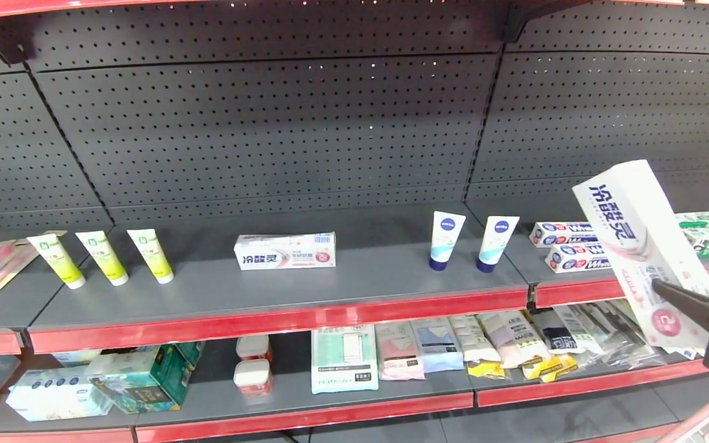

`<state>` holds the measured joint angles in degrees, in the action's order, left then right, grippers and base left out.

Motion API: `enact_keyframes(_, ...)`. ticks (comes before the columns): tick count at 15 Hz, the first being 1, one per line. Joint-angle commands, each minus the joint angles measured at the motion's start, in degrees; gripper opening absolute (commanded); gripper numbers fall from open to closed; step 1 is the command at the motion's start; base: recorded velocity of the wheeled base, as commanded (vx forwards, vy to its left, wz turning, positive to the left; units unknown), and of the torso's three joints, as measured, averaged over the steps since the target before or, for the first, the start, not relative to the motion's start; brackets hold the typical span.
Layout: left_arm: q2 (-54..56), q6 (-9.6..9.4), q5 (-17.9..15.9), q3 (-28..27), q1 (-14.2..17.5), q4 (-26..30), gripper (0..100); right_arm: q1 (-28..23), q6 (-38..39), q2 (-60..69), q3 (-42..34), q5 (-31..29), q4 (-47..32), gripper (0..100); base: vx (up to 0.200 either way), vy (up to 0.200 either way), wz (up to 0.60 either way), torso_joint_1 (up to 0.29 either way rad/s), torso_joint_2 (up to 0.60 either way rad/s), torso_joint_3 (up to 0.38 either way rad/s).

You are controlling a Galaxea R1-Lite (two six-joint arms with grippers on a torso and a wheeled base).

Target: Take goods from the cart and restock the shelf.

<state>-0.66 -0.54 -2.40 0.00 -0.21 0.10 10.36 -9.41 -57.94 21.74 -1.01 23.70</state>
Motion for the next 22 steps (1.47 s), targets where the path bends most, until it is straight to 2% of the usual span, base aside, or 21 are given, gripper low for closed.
enact_keyframes(1,-1.6,-0.69,-0.1,-0.1,-0.2,0.0,100,7.4,4.8,-2.6,-2.5,0.1,5.1,0,0.000,0.000,0.00,0.000,0.00,0.000)
enact_keyframes(2,-1.8,-1.84,-0.8,-0.2,-0.3,-0.1,100,5.9,1.5,-2.6,-4.7,-0.1,7.9,0,0.000,0.000,0.00,0.000,0.00,0.000)
enact_keyframes(3,-2.9,-1.66,-2.2,-3.7,-0.4,0.4,100,3.3,-1.5,-2.1,-6.8,-0.2,9.3,0,0.000,0.000,0.00,0.000,0.00,0.000)
enact_keyframes(4,-14.6,1.42,-3.2,-14.3,-0.5,0.9,100,0.3,-3.5,-1.2,-8.2,-0.4,9.6,0,0.000,0.000,0.00,0.000,0.00,0.000)
enact_keyframes(5,-23.9,6.43,-3.4,-21.7,-0.6,0.0,100,-1.2,-3.5,-0.3,-8.6,-0.4,9.6,0,0.000,0.000,0.00,0.000,0.00,0.000)
enact_keyframes(6,-29.7,6.69,-3.5,-25.0,-0.5,-0.4,100,-1.5,-3.5,0.0,-8.3,-0.4,9.6,0,0.000,0.000,0.00,0.000,0.00,0.000)
enact_keyframes(8,-40.7,7.22,-3.4,-25.9,-0.5,-4.0,100,-1.6,-3.9,-0.3,-6.0,-0.5,9.5,0,0.000,0.000,0.00,0.000,0.00,0.000)
enact_keyframes(10,-58.4,8.45,-3.0,-27.9,0.3,-16.7,100,-1.0,-4.7,-1.6,-2.8,-1.1,9.5,0,0.000,0.000,0.00,0.000,0.00,0.000)
enact_keyframes(11,-65.2,8.27,-2.1,-29.0,0.3,-22.2,100,-0.8,-4.9,-1.8,-1.7,-1.1,9.5,0,0.000,0.000,0.00,0.000,0.00,0.000)
enact_keyframes(12,-71.1,8.27,0.2,-30.7,0.0,-25.5,100,-0.8,-4.8,-2.1,-1.3,-1.0,9.5,0,0.000,0.000,0.00,0.000,0.00,0.000)
enact_keyframes(13,-77.5,9.15,3.4,-33.7,0.0,-26.6,100,-0.9,-4.8,-2.3,-1.0,-1.0,9.5,0,0.000,0.000,0.00,0.000,0.00,0.000)
enact_keyframes(14,-78.7,9.76,4.0,-34.5,0.0,-26.8,100,-0.9,-4.8,-2.3,-0.9,-0.9,9.5,0,0.000,0.000,0.00,0.000,0.00,0.000)
enact_keyframes(15,-84.8,14.60,6.4,-38.8,-2.3,-26.7,100,-0.7,-4.9,-2.4,-0.9,-0.7,9.5,0,0.000,0.000,0.00,0.000,0.00,0.000)
enact_keyframes(16,-87.2,15.30,6.5,-40.2,-3.6,-26.5,100,-0.6,-5.0,-2.5,-0.9,-0.7,9.5,0,0.000,0.000,0.00,0.000,0.00,0.000)
enact_keyframes(21,-94.9,15.65,6.6,-45.1,-7.1,-26.8,100,1.2,-6.1,-2.2,-1.8,-0.9,9.5,0,0.000,0.000,0.00,0.000,0.00,0.000)
enact_keyframes(22,-96.8,15.65,6.6,-48.0,-8.8,-26.7,100,1.4,-6.2,-2.0,-1.9,-0.9,9.5,0,0.000,0.000,0.00,0.000,0.00,0.000)
